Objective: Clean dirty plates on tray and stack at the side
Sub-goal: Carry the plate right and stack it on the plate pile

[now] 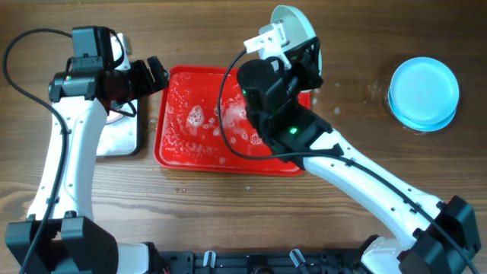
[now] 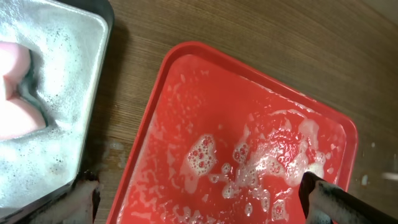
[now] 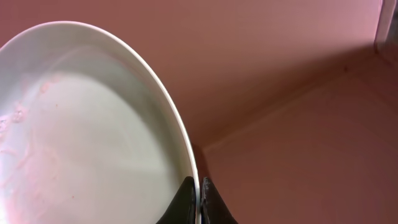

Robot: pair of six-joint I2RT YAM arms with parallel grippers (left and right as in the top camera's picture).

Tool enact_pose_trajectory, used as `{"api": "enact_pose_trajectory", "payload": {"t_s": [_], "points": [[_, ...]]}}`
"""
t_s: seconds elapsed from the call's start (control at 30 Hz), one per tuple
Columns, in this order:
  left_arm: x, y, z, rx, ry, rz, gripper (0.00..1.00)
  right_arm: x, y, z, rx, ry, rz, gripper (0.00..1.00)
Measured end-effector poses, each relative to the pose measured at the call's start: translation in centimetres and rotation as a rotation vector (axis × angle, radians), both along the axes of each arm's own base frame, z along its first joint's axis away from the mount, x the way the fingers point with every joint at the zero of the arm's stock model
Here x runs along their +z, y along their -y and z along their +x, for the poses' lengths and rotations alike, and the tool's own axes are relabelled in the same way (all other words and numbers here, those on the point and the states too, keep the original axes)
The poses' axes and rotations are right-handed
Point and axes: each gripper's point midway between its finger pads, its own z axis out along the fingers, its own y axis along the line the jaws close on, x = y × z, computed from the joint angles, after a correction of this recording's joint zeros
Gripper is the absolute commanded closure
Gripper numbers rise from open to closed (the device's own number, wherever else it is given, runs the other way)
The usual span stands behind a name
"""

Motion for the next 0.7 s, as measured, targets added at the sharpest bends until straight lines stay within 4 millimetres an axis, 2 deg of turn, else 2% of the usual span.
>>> {"api": "enact_pose_trajectory", "payload": {"t_s": [0.13, 0.53, 0.7], "points": [[0.0, 0.0, 0.0, 0.0, 0.0, 0.0, 0.0, 0.0, -1.9, -0.8, 0.051, -0.014, -0.024, 0.96], [0.0, 0.0, 0.0, 0.0, 0.0, 0.0, 0.0, 0.0, -1.9, -0.9, 0.049, -0.012, -0.021, 0.96], [0.0, 0.0, 0.0, 0.0, 0.0, 0.0, 0.0, -0.9, -1.8, -1.0, 0.046, -0.016, -0.015, 0.96]]}}
